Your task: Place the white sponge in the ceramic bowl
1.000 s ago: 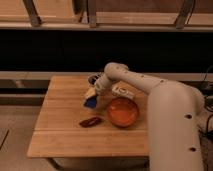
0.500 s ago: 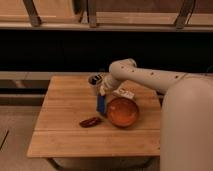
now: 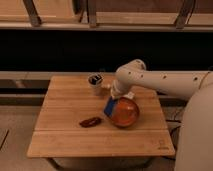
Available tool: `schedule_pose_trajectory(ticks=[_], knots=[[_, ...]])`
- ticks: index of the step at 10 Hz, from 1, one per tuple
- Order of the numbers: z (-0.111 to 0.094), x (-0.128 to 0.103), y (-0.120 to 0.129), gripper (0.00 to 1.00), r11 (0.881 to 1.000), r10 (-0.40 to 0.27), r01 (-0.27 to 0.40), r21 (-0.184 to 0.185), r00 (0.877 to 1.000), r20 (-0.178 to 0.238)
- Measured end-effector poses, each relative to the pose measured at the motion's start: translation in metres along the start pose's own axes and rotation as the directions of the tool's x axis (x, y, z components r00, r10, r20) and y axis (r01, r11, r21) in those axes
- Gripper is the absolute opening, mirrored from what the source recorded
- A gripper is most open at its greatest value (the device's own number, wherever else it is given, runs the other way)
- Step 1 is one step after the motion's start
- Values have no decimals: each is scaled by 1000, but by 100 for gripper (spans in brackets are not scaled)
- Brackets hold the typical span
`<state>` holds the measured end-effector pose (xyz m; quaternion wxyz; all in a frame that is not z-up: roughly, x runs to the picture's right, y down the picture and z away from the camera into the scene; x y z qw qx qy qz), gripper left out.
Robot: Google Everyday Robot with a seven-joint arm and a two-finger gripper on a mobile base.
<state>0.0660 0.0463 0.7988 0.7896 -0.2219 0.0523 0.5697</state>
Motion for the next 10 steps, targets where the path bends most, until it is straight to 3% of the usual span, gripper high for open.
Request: schedule_pose_trajectory(ticks=[3,4,5,8,10], knots=[[-19,22,-22,0,995,63,-63,81,998,5],[-21,25,-27,0,992,82,-83,92,997,13],[-17,29,-32,0,990,100,-102,92,995,24],[6,28,-23,0,994,97,-100,41,994,51],[7,28,-23,10,995,95,-97,37,994,55]])
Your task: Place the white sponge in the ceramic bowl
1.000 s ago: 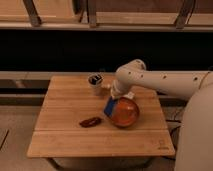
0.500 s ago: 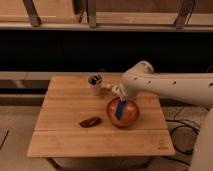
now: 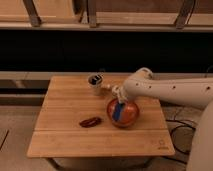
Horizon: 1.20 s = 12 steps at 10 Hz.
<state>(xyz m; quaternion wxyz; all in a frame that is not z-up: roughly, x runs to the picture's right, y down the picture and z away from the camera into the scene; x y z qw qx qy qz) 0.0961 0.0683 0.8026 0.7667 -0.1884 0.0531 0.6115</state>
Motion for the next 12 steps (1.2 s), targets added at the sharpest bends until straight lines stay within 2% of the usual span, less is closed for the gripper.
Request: schedule_pose_trajectory(ticks=[7,8,12], knots=[[0,0,-1,76,1000,1,-1,0,1000,0],[0,0,-1,80,1000,1,-1,0,1000,0],[0,1,-1,80,1000,2,-2,0,1000,0]])
